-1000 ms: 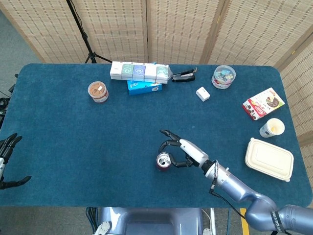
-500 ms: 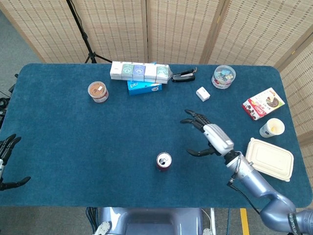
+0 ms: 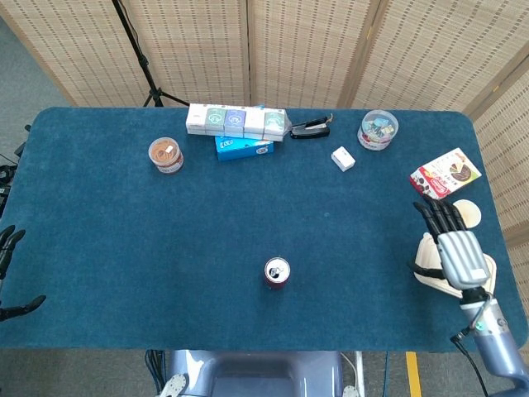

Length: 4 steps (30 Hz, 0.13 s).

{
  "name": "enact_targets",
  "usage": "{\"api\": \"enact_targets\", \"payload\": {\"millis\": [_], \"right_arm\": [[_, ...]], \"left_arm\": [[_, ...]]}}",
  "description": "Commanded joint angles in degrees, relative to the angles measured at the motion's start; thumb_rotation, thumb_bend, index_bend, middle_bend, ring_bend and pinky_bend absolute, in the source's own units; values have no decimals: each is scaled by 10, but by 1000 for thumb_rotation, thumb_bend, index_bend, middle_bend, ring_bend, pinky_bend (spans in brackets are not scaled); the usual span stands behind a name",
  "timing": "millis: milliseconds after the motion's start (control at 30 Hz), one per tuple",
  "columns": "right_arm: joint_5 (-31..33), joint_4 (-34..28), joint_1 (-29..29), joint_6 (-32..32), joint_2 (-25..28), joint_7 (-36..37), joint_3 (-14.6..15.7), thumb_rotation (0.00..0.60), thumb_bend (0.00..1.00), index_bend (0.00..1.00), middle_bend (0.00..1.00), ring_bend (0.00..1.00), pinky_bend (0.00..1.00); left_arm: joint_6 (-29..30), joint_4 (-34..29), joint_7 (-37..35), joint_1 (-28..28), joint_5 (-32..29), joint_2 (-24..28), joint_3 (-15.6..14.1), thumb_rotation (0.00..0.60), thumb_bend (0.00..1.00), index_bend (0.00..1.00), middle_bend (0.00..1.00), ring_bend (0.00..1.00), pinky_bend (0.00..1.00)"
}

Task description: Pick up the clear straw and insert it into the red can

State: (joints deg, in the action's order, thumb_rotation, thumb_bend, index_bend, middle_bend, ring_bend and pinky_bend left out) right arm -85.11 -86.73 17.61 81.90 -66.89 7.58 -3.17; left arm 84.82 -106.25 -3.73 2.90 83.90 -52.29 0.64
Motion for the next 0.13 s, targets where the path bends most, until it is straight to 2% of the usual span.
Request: {"api": "enact_targets", "payload": {"millis": [33, 133], "right_arm": [[6, 9, -47, 44, -14, -38, 21, 600, 0, 0, 0, 0, 0], [7, 4, -70, 68, -19, -59, 24, 600, 0, 0, 0, 0, 0]], "left_arm": [[6, 2, 16, -4, -1, -10, 1, 600, 88, 0, 0, 0, 0], [6, 3, 22, -4, 2, -14, -1, 600, 88, 0, 0, 0, 0]]}}
